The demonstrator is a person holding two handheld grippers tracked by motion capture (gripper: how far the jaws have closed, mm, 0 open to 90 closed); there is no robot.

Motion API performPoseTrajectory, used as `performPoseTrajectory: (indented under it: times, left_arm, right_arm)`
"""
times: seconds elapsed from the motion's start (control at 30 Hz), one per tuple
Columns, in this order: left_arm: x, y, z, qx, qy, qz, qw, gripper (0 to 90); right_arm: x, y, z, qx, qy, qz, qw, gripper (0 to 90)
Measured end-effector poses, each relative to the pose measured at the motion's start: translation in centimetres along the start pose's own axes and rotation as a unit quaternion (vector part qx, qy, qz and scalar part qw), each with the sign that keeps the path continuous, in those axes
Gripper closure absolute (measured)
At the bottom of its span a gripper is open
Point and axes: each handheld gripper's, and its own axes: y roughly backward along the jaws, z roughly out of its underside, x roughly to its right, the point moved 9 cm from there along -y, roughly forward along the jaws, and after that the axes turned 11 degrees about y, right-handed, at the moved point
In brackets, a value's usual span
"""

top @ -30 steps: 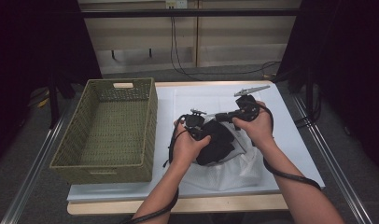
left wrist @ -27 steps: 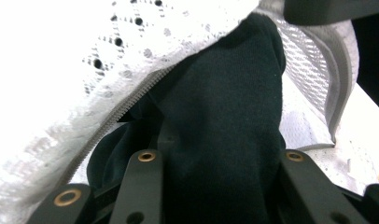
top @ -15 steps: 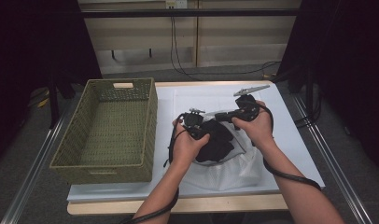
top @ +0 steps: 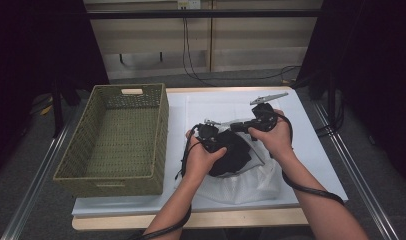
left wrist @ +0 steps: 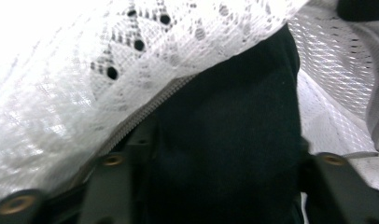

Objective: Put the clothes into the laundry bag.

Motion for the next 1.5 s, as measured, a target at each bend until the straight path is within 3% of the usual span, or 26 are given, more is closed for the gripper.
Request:
performPoseTrajectory:
  times: [0.03,0.13,0.2,0.33,0.5,0.57,0.73,0.87,1.17,1.27,1.4,1.5]
  left_arm:
    - [-0.1,0.3,0.0,-0.002,-0.01,-0.006,0.9999,36.7]
    - [0.2,0.8,0.0,-0.005,-0.012,-0.006,0.9999,26.2]
    - [0.0,1.4,0.0,-0.002,-0.021,-0.018,0.9996,22.0]
    - [-0.1,1.8,0.7,-0.017,-0.014,-0.021,0.9995,15.8]
    - [-0.6,1.9,2.0,-0.038,-0.017,-0.023,0.9989,13.7]
    - [-0.5,2.0,2.3,-0.04,-0.022,-0.021,0.9988,12.7]
    - [-0.6,2.2,2.9,-0.056,-0.032,-0.024,0.9976,10.8]
    - [-0.5,1.8,3.1,-0.06,-0.038,-0.022,0.9972,11.1]
    - [-0.4,0.7,3.9,-0.07,-0.055,-0.018,0.9959,13.5]
    - [-0.4,0.3,4.2,-0.079,-0.056,-0.022,0.995,21.9]
    - [-0.5,0.5,4.5,-0.094,-0.04,-0.036,0.9941,47.6]
    - [-0.5,0.6,4.6,-0.095,-0.028,-0.043,0.9942,59.1]
  right_arm:
    - [0.0,0.0,0.0,0.0,0.0,-0.001,1.0,89.4]
    - [0.1,-0.1,0.3,-0.003,-0.001,0.001,1.0,89.4]
    - [0.2,-0.1,0.4,-0.005,-0.001,0.003,1.0,89.4]
    - [0.2,-0.1,0.5,-0.006,-0.001,0.004,1.0,89.4]
    - [0.9,0.1,0.3,0.001,-0.007,0.017,0.9998,89.4]
    - [1.2,0.3,0.1,0.003,-0.016,0.012,0.9998,89.4]
    - [1.6,0.4,-0.7,0.004,-0.007,0.024,0.9997,89.4]
    - [2.5,-0.1,-0.9,0.0,-0.005,0.038,0.9993,89.4]
    - [3.6,-0.9,-0.8,0.004,-0.018,0.038,0.9991,89.4]
    - [3.6,-1.1,-0.7,-0.001,-0.014,0.039,0.9992,89.4]
    - [3.5,-1.3,-0.4,-0.003,-0.015,0.035,0.9993,89.4]
    - [3.4,-1.5,-0.3,-0.005,-0.013,0.036,0.9993,89.4]
